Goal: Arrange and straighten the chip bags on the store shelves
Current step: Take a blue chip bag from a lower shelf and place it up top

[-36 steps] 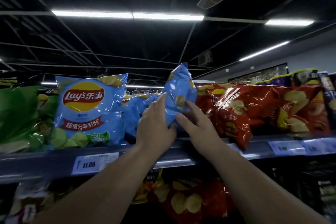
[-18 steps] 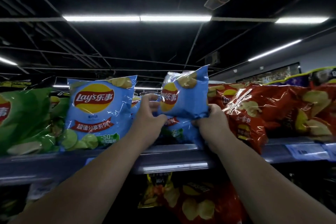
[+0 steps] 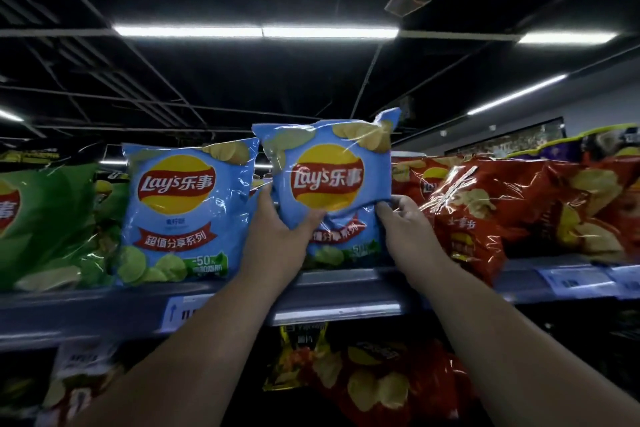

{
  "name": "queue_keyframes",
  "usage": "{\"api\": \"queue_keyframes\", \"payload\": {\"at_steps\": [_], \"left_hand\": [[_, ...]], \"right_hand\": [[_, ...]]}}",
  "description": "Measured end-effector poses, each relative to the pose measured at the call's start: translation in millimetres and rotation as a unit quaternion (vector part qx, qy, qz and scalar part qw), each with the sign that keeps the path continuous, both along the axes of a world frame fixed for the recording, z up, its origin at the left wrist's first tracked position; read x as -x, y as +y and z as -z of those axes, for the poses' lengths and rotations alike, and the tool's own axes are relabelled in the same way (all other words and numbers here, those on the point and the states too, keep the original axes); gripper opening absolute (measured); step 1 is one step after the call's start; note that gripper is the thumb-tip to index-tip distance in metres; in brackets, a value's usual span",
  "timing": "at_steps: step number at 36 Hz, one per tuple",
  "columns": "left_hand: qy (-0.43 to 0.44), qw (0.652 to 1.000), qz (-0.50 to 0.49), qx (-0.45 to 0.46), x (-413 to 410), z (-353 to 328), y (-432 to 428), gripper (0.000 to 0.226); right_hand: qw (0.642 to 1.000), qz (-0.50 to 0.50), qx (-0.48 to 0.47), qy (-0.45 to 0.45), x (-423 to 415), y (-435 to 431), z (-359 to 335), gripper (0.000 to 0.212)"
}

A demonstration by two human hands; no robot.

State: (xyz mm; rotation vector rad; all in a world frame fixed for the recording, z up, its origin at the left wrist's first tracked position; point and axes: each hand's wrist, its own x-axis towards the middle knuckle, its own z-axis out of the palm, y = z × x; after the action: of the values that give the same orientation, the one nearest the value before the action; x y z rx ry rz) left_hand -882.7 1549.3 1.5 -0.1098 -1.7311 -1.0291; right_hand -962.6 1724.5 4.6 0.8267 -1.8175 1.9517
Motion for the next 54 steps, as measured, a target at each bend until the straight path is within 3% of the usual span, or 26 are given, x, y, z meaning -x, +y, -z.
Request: {"api": "queue_keyframes", "payload": {"at_steps": [7, 10, 15, 18, 26, 32, 36, 38, 40, 44, 49, 54], "left_hand": [[0.035, 0.992, -0.077, 0.091, -4, 5, 8, 0.047], [-0.012, 0.996, -0.05, 0.074, -1, 6, 3, 0.049], [0.015, 0.994, -0.094, 0.056, -5, 9, 4, 0.044], [0.0, 0.991, -0.114, 0.063, -5, 7, 3, 0.05], [-0.006, 0.982, -0.154, 0.107, -7, 13, 8, 0.056], [0.003, 0.977, -0.17, 0.127, -8, 12, 12, 0.074], [0.042, 0.961, -0.198, 0.187, -11, 15, 14, 0.08], [0.04, 0.953, -0.211, 0.212, -10, 18, 14, 0.083], [0.049, 0.946, -0.222, 0.23, -11, 21, 14, 0.082], [0.072, 0.934, -0.226, 0.266, -15, 22, 15, 0.082], [0.134, 0.896, -0.214, 0.365, -13, 26, 25, 0.078], [0.188, 0.877, -0.228, 0.379, -13, 26, 59, 0.078]], "right_hand": [[0.972, 0.141, -0.168, 0.085, -14, -6, 11, 0.077], [0.964, 0.161, -0.195, 0.082, -14, -6, 11, 0.066], [0.946, 0.146, -0.262, 0.122, -13, -6, 13, 0.045], [0.924, 0.185, -0.304, 0.138, -13, -9, 14, 0.052], [0.896, 0.297, -0.266, 0.195, -20, -14, 24, 0.058], [0.917, 0.256, -0.222, 0.212, -21, -4, 29, 0.055], [0.924, 0.258, -0.167, 0.228, -17, -3, 35, 0.069], [0.923, 0.252, -0.14, 0.254, -18, -5, 37, 0.062], [0.919, 0.25, -0.127, 0.277, -19, -7, 39, 0.056], [0.921, 0.246, -0.111, 0.283, -18, -3, 42, 0.066], [0.933, 0.227, -0.089, 0.265, -34, 25, 44, 0.067], [0.94, 0.222, -0.067, 0.249, -45, 63, 43, 0.06]]}}
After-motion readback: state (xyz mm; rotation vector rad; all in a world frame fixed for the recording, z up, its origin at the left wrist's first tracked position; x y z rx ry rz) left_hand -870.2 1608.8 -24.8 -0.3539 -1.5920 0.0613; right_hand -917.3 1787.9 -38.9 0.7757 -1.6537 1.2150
